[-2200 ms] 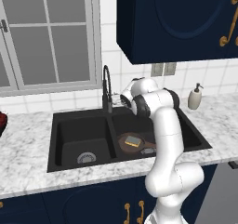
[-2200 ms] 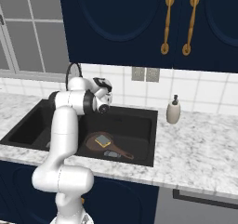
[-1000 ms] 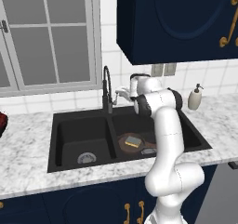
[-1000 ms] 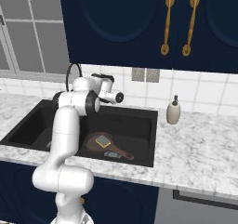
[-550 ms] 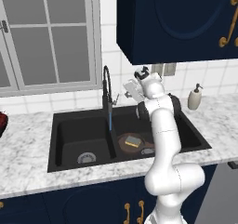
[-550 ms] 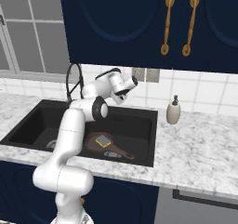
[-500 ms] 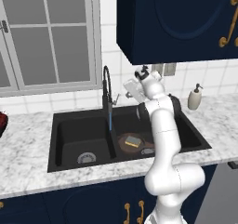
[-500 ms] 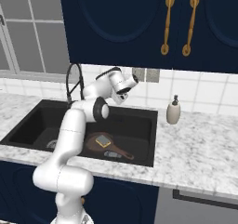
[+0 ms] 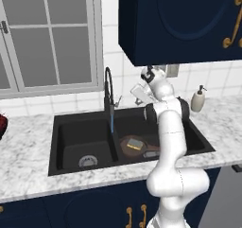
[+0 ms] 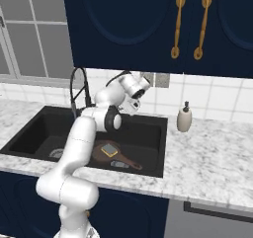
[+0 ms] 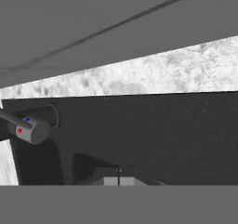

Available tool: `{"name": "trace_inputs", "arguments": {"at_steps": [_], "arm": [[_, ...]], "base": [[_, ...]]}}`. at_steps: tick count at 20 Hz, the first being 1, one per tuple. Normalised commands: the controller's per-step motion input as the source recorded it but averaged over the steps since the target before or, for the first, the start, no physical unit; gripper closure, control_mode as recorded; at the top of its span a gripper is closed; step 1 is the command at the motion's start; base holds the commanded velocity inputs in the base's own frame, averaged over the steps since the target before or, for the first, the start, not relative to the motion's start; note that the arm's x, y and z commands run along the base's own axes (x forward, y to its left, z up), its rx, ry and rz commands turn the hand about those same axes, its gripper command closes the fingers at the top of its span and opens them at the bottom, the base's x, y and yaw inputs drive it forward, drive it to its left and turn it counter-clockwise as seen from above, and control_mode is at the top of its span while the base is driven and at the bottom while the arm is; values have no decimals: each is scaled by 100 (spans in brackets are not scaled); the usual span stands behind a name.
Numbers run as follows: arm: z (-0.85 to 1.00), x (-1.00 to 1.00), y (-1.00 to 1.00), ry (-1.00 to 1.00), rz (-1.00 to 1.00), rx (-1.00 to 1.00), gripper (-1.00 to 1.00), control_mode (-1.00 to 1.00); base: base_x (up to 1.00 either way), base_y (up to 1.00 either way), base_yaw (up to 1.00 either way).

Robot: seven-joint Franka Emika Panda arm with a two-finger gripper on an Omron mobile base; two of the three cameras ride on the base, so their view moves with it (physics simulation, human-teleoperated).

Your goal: Pick the pan and sponge and place them into the sink. Then turn on the water.

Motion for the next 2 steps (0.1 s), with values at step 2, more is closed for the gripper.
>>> {"name": "trace_inputs", "arguments": {"at_steps": [2], "arm": [[-100, -100, -30, -63, 0, 6, 100, -100]], "base": [[0, 0, 0]]}}
